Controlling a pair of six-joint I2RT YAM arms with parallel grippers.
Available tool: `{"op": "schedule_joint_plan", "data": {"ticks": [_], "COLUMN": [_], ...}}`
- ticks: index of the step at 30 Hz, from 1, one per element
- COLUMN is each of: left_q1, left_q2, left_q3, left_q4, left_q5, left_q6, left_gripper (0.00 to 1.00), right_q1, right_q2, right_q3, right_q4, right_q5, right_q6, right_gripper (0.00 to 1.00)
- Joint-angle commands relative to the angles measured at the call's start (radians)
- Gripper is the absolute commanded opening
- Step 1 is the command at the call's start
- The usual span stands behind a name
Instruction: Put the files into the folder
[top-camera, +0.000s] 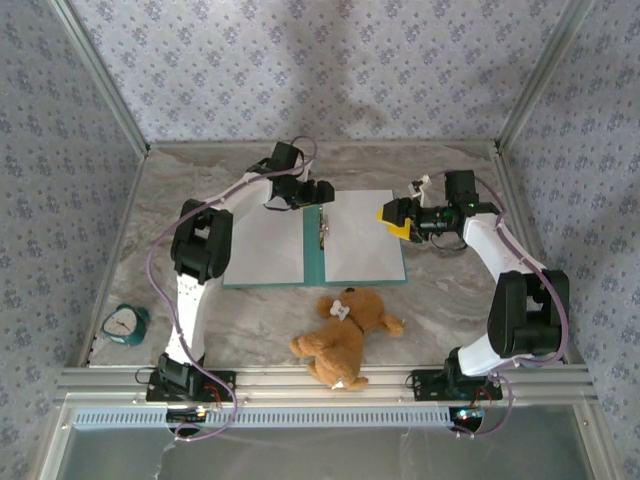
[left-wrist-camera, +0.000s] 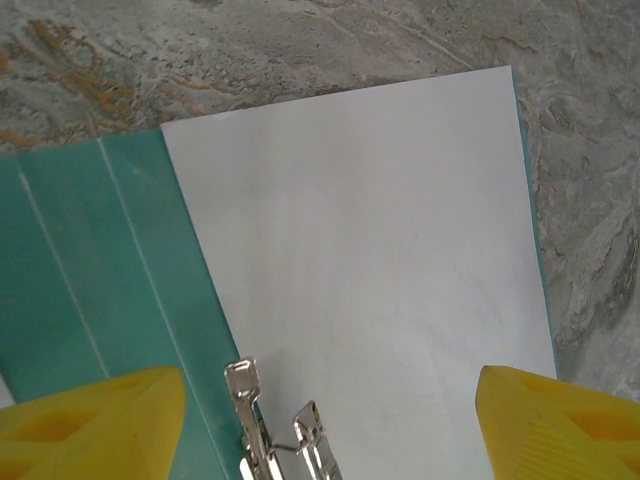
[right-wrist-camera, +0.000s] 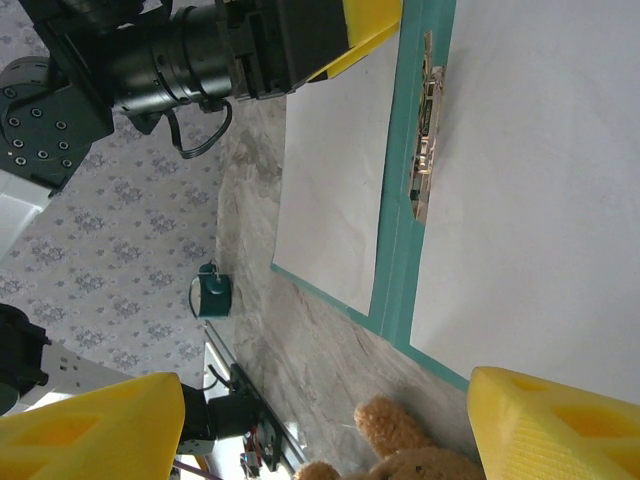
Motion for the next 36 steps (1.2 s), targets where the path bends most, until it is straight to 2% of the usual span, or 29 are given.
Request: {"op": "schedule_joint_plan", "data": {"ticks": [1, 8, 16, 36], "left_q1": [-0.022, -0.027, -0.027, -0.030], "left_q2": [0.030, 0.073, 0.088, 0.101], "left_q3": [0.059, 0.104, 0.139, 0.119], "left_q4": [-0.003, -0.035, -0.043, -0.053], "left_q5": [0.043, 0.031, 0.001, 0.058], "left_q6": [0.032, 0.037, 0.044, 0.055], "left_gripper": [0.76, 0.76, 0.83, 0.81], "right_q1": [0.006, 0.007, 0.007, 0.003], "right_q2": [-0.020, -0.018, -0.019, 0.001], "right_q3": [-0.009, -0.012, -0.018, -0.033], "right_q4": [0.012, 0.012, 0.006, 0.017], "right_q5": [-0.033, -0.039, -0.041, -0.059], "right_q6": [0.013, 0.013, 0.005, 0.002], "right_gripper": [0.76, 0.76, 0.76, 0.76]}}
